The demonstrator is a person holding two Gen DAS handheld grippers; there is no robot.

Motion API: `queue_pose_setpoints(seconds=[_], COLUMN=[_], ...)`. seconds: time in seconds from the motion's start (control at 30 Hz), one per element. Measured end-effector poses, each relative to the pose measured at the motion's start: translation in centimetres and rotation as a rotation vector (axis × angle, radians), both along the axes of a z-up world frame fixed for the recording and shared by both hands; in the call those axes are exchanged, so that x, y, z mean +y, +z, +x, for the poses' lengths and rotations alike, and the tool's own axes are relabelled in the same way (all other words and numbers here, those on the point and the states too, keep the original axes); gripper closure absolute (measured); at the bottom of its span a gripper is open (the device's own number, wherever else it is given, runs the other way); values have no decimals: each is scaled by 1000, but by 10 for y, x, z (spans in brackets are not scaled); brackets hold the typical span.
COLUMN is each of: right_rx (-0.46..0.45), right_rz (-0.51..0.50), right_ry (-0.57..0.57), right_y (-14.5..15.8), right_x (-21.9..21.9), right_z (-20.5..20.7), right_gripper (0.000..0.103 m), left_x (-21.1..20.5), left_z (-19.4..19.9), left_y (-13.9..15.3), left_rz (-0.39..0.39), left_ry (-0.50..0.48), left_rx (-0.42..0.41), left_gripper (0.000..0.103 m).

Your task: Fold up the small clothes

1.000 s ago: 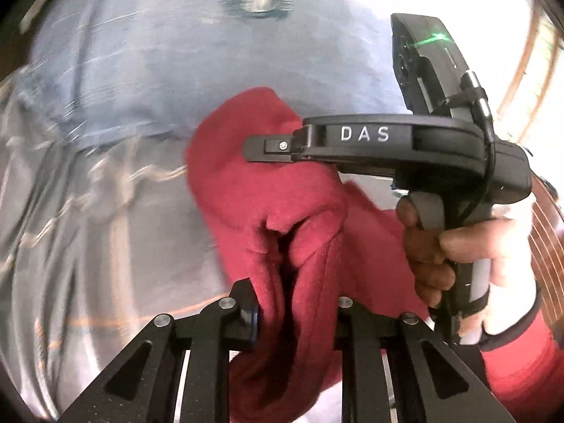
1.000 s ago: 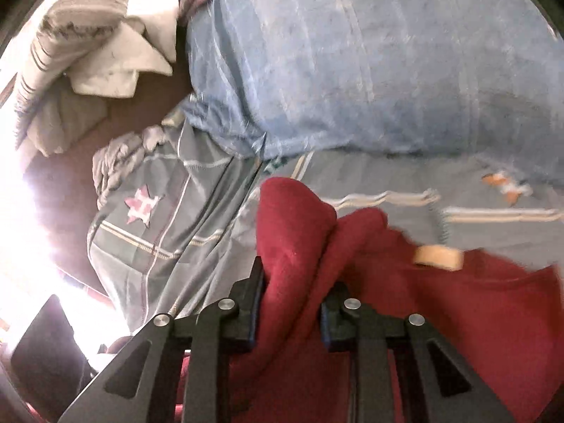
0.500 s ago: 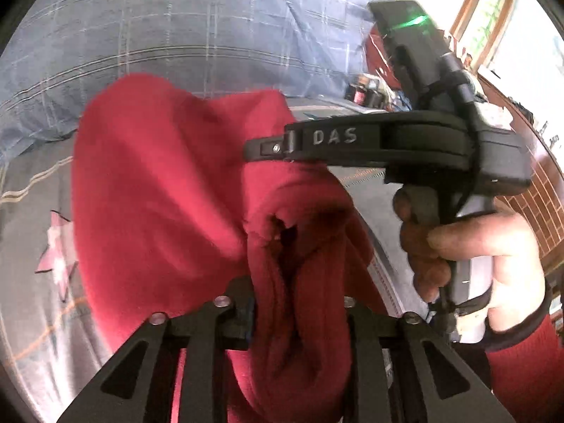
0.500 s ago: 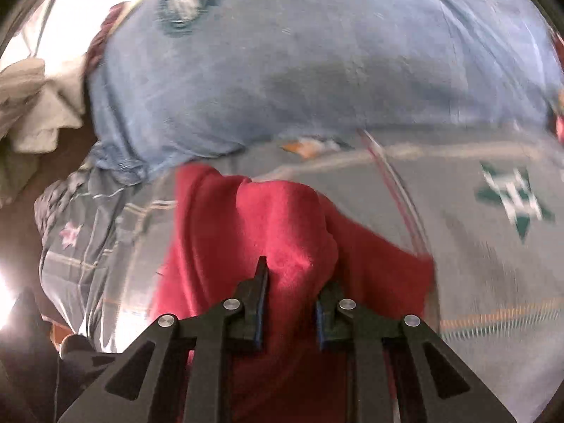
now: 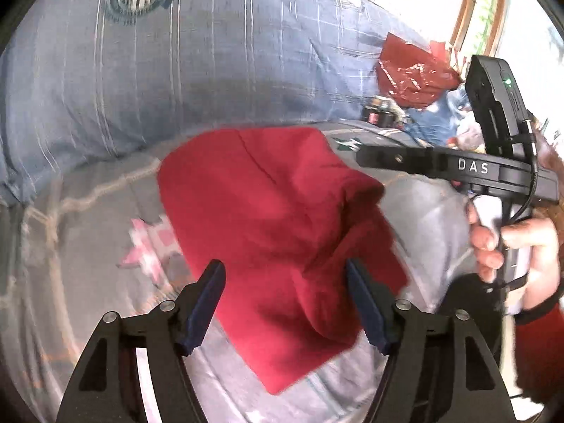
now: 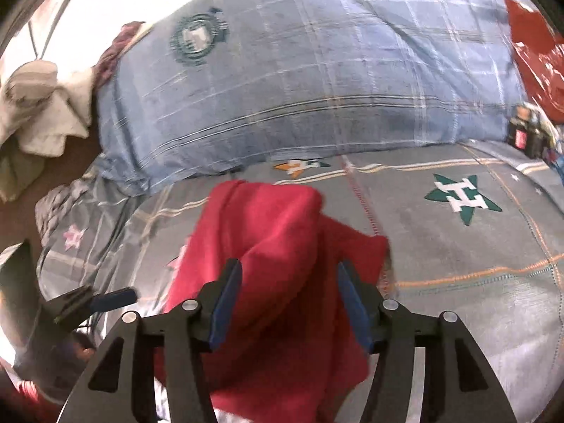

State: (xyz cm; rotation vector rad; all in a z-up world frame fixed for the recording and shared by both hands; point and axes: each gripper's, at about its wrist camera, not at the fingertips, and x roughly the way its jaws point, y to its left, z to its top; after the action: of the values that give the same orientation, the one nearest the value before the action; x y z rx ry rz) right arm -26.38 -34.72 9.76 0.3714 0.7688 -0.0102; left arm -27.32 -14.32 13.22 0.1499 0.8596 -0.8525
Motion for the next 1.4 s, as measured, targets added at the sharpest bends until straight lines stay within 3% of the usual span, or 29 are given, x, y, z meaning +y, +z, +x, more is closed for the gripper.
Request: queue_pose_setpoints(seconds=[0.1, 0.27, 0.3, 0.33, 0.37, 0.5, 0.6, 0.67, 0.7, 0.73, 0.83, 0.97, 1.03, 1.13, 1.27, 1.4], right_rx=[14, 105, 116, 121, 134, 138, 185, 149, 131, 99, 23, -4, 45, 154, 128, 129], right_rz=[13, 115, 91, 60, 6, -25, -33, 11, 21, -1, -134, -114, -115, -202, -92, -110], right_ry=[2, 43, 51, 57, 68, 69, 48, 14, -13, -41, -47, 29, 34, 12, -12, -36], right_y=[-1, -31, -36, -39, -41, -44, -62, -54, -45, -33, -4, -4, -22, -57, -65, -49], right_x=[8, 15, 19, 22, 27, 16, 10, 3, 0, -2, 7, 22, 26, 24, 5, 8], right_z=[3, 22, 25, 25, 25, 2, -4, -12, -15, -19, -16, 17, 39, 59, 57, 39], right_gripper=[24, 23, 34, 67, 76, 78, 74, 63, 52, 49, 49, 51, 54, 53, 47, 45], left_x=[1, -8, -8, -7, -6, -1, -4, -7, -7, -9, -19, -34, -44, -54, -56, -53], left_z=[-11, 5, 2, 1, 1, 7, 20, 28, 35, 38, 58, 79, 82, 83, 84, 86], left_y=[-2, -11, -12, -12, -12, -19, -30, -30, -28, -27, -26, -36, -45, -52, -56, -58], left_rz=[-23, 4, 19, 28, 28, 22, 55, 57, 63, 66, 73, 119, 149, 155, 135, 134], left_ry=[-35, -93, -91, -85, -82, -48, 12, 51, 86, 104, 188, 258, 257, 241, 252, 255], left_rx=[15, -11, -19, -26, -29, -10, 28, 31, 22, 16, 1, -10, -16, -29, -26, -27], left_gripper=[33, 33, 33, 33, 33, 33, 33, 33, 33, 33, 33, 33, 33, 30, 24, 24])
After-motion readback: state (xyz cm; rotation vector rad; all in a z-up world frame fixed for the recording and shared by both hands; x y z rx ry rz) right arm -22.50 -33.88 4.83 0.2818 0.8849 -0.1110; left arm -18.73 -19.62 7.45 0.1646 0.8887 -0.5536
